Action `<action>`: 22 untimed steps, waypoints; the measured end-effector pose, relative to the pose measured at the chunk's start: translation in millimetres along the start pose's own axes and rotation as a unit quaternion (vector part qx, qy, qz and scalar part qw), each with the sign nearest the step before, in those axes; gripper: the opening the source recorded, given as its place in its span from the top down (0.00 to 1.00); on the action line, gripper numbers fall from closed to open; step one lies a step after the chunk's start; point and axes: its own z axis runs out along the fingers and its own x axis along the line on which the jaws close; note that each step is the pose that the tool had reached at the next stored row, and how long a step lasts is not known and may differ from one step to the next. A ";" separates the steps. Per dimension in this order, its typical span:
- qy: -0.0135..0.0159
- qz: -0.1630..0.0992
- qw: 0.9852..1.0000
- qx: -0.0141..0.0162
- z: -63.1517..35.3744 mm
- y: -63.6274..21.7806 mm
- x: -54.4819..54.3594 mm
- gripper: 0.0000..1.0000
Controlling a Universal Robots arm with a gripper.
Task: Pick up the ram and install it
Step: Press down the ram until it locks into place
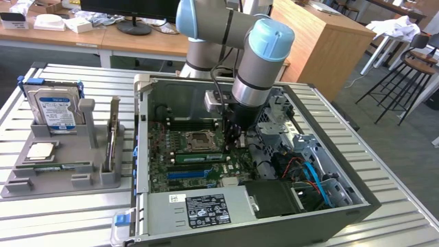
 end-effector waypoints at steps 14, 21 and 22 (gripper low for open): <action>0.000 0.000 1.000 0.001 4.3 -0.2 0.1 0.90; 0.000 0.000 1.000 0.001 5.9 -0.2 0.1 0.90; 0.000 0.000 1.000 0.001 6.0 -0.2 0.2 0.90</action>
